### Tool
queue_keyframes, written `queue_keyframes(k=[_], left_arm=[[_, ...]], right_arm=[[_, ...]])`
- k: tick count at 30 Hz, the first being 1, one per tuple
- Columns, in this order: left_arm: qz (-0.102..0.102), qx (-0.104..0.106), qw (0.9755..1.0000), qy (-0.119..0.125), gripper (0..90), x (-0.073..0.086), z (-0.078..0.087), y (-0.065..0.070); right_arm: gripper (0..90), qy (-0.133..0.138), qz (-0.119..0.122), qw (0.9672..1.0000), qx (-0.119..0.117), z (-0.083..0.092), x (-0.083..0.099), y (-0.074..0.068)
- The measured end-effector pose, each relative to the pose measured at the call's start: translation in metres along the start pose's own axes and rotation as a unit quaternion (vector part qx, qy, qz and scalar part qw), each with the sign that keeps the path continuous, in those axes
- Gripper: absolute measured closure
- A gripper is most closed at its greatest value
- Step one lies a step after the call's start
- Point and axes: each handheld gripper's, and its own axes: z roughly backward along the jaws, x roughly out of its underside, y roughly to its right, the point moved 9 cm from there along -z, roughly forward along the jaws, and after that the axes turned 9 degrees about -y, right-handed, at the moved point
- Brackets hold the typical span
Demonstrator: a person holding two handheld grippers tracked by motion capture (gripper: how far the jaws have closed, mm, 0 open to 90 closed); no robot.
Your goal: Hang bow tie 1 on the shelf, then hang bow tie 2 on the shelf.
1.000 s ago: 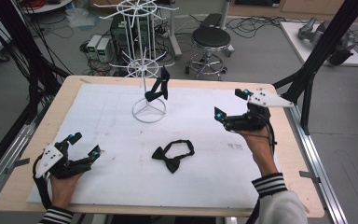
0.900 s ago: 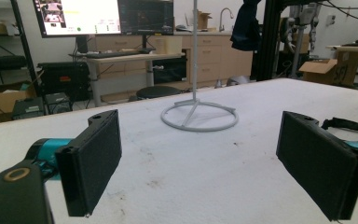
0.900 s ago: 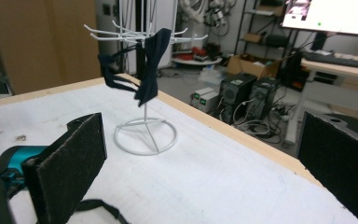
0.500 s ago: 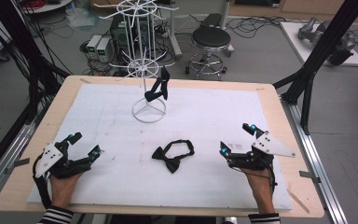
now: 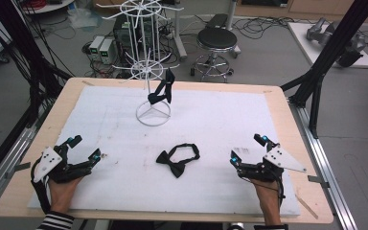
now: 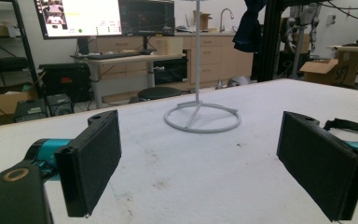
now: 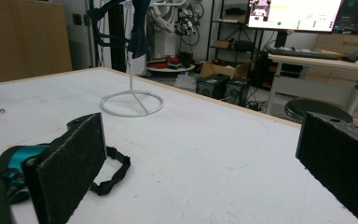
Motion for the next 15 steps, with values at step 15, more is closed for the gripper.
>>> queue_keyframes(k=[15], left_arm=[[-0.049,0.068,0.9962,-0.025,13.8,-0.031,-0.008,0.021]], right_arm=[[0.8,0.011,-0.016,0.9998,-0.001,0.007,0.002,0.006]])
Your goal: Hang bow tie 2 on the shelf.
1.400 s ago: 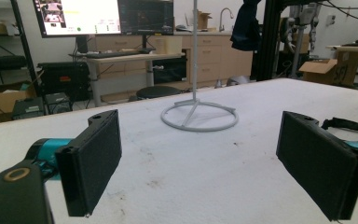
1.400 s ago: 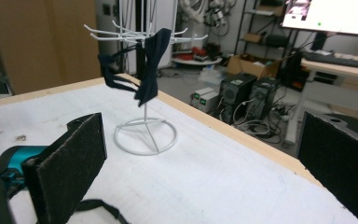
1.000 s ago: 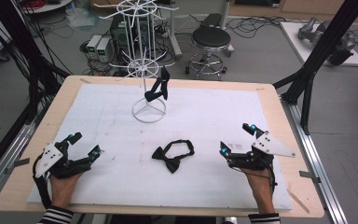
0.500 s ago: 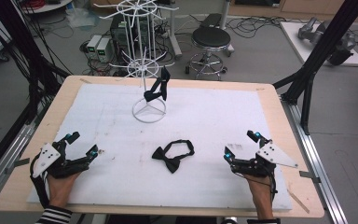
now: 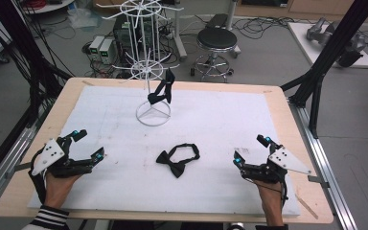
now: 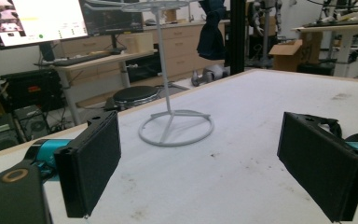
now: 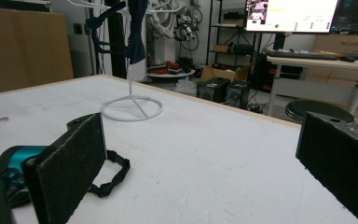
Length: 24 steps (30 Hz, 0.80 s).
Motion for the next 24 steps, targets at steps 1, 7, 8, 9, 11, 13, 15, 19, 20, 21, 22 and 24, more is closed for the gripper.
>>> queue_keyframes(k=[1,7,8,9,11,13,15,19,20,21,22,24], left_arm=[[-0.002,0.002,1.0000,-0.001,13.8,-0.001,-0.001,0.001],[-0.018,0.035,0.9991,-0.016,13.9,-0.007,-0.006,0.005],[-0.018,0.044,0.9987,-0.020,13.9,-0.009,-0.007,0.006],[-0.020,0.049,0.9983,-0.022,13.9,-0.010,-0.007,0.006],[-0.029,0.061,0.9974,-0.027,13.8,-0.014,-0.009,0.008],[-0.037,0.074,0.9959,-0.035,13.9,-0.018,-0.012,0.011],[-0.046,0.088,0.9940,-0.046,13.9,-0.022,-0.016,0.015],[-0.063,0.113,0.9899,-0.059,13.9,-0.029,-0.023,0.024],[-0.068,0.122,0.9881,-0.064,13.9,-0.031,-0.026,0.027],[-0.074,0.128,0.9867,-0.069,13.9,-0.032,-0.028,0.029],[-0.076,0.134,0.9854,-0.072,13.9,-0.034,-0.031,0.032],[-0.077,0.152,0.9824,-0.076,13.9,-0.037,-0.035,0.037]], right_arm=[[0.8,0.001,0.000,1.0000,0.001,0.000,0.001,0.001],[0.8,-0.012,0.004,0.9999,0.004,-0.002,0.007,0.003],[0.8,-0.013,0.003,0.9999,0.003,-0.002,0.007,0.003],[0.8,-0.013,0.000,0.9999,-0.001,-0.002,0.007,0.002],[0.8,-0.015,0.001,0.9999,-0.002,-0.002,0.008,0.002],[0.7,-0.013,-0.003,0.9999,-0.003,-0.002,0.008,0.002],[0.8,-0.012,-0.005,0.9999,-0.002,-0.001,0.008,0.003],[0.8,-0.008,0.000,1.0000,0.001,0.001,0.008,0.003],[0.8,-0.005,-0.004,1.0000,0.001,0.001,0.009,0.003],[0.8,-0.005,-0.008,1.0000,0.000,0.001,0.011,0.004],[0.8,-0.006,-0.007,1.0000,0.000,0.002,0.013,0.004],[0.8,-0.005,-0.009,0.9999,0.002,0.002,0.015,0.004]])
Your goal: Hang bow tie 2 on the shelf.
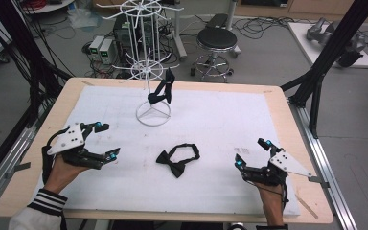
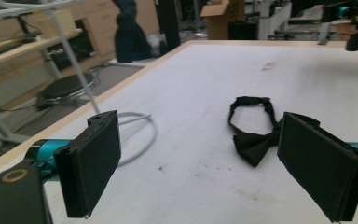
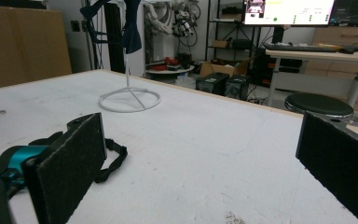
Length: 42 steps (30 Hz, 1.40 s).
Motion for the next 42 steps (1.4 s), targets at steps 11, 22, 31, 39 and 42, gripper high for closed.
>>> queue_keyframes(k=[11,22,31,39,42], left_arm=[[-0.040,0.056,0.9958,-0.061,13.8,-0.014,-0.026,0.011],[-0.060,0.093,0.9892,-0.095,13.9,-0.014,-0.049,0.017],[-0.083,0.124,0.9797,-0.134,14.0,-0.016,-0.067,0.026],[-0.115,0.150,0.9673,-0.169,14.7,-0.019,-0.086,0.039],[-0.126,0.161,0.9621,-0.181,14.9,-0.022,-0.093,0.043]], right_arm=[[0.8,0.007,0.006,1.0000,-0.003,0.000,0.008,-0.002],[0.8,0.001,0.011,0.9999,-0.002,-0.003,0.015,-0.004],[0.8,0.003,0.012,0.9999,-0.002,-0.005,0.017,-0.006],[0.8,0.006,0.008,0.9999,-0.001,-0.005,0.018,-0.007],[0.8,0.005,0.005,1.0000,0.000,-0.005,0.020,-0.006]])
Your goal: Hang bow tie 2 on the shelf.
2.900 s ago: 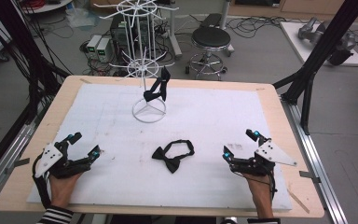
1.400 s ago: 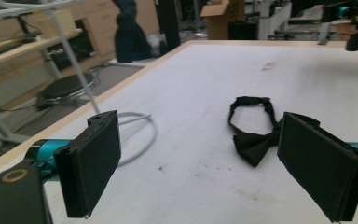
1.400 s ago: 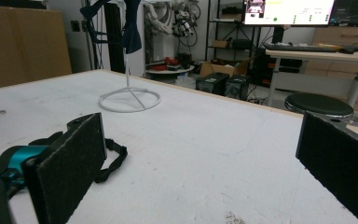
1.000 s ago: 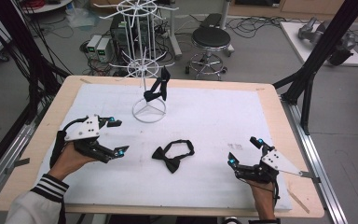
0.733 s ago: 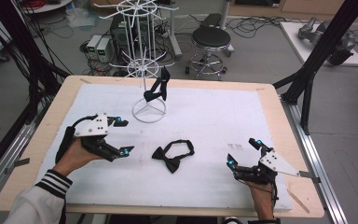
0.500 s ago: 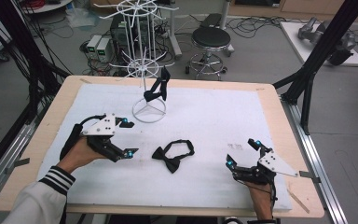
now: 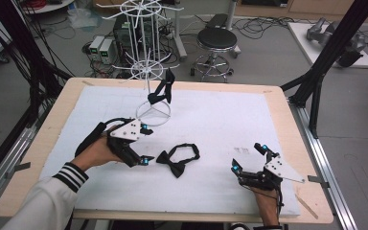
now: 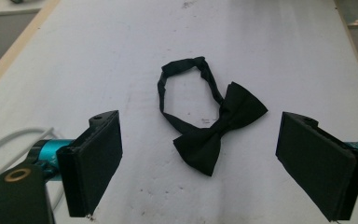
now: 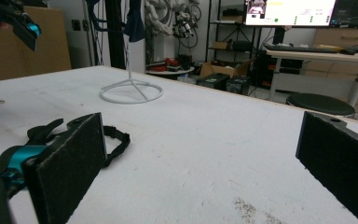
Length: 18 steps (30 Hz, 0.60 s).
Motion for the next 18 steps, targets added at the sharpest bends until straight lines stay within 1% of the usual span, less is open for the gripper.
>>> queue_keyframes(k=[2,3,4,5,7,9,11,14,17,18], left_arm=[[-0.012,0.008,0.9998,-0.011,15.2,-0.002,-0.003,0.001],[-0.020,0.010,0.9996,-0.016,15.4,-0.004,-0.006,0.001],[-0.026,0.012,0.9994,-0.018,16.3,-0.006,-0.008,0.001],[-0.022,0.018,0.9994,-0.018,17.5,-0.007,-0.010,0.002],[-0.022,0.027,0.9990,-0.027,17.6,-0.009,-0.015,0.002],[-0.026,0.033,0.9982,-0.042,17.6,-0.010,-0.020,0.003],[-0.032,0.040,0.9974,-0.051,17.6,-0.011,-0.025,0.004],[-0.032,0.046,0.9968,-0.056,17.7,-0.014,-0.032,0.004],[-0.035,0.051,0.9953,-0.075,17.7,-0.013,-0.040,0.004],[-0.037,0.054,0.9944,-0.084,17.8,-0.013,-0.043,0.005]], right_arm=[[0.8,0.003,0.005,1.0000,0.001,-0.001,0.000,0.001],[0.8,-0.001,-0.001,1.0000,-0.001,-0.001,0.001,-0.001],[0.8,0.001,0.003,1.0000,-0.001,-0.001,0.002,0.000],[0.8,-0.001,-0.001,1.0000,-0.003,-0.002,0.002,-0.001],[0.8,-0.002,0.002,1.0000,-0.003,-0.002,0.003,-0.001],[0.8,-0.001,0.002,1.0000,-0.003,-0.003,0.003,-0.002],[0.8,0.000,0.002,1.0000,-0.005,-0.003,0.003,-0.003],[0.8,0.001,0.004,1.0000,-0.006,-0.003,0.003,-0.003],[0.8,0.000,-0.002,1.0000,-0.005,-0.003,0.006,-0.002],[0.8,-0.001,-0.003,1.0000,-0.004,-0.003,0.006,-0.002]])
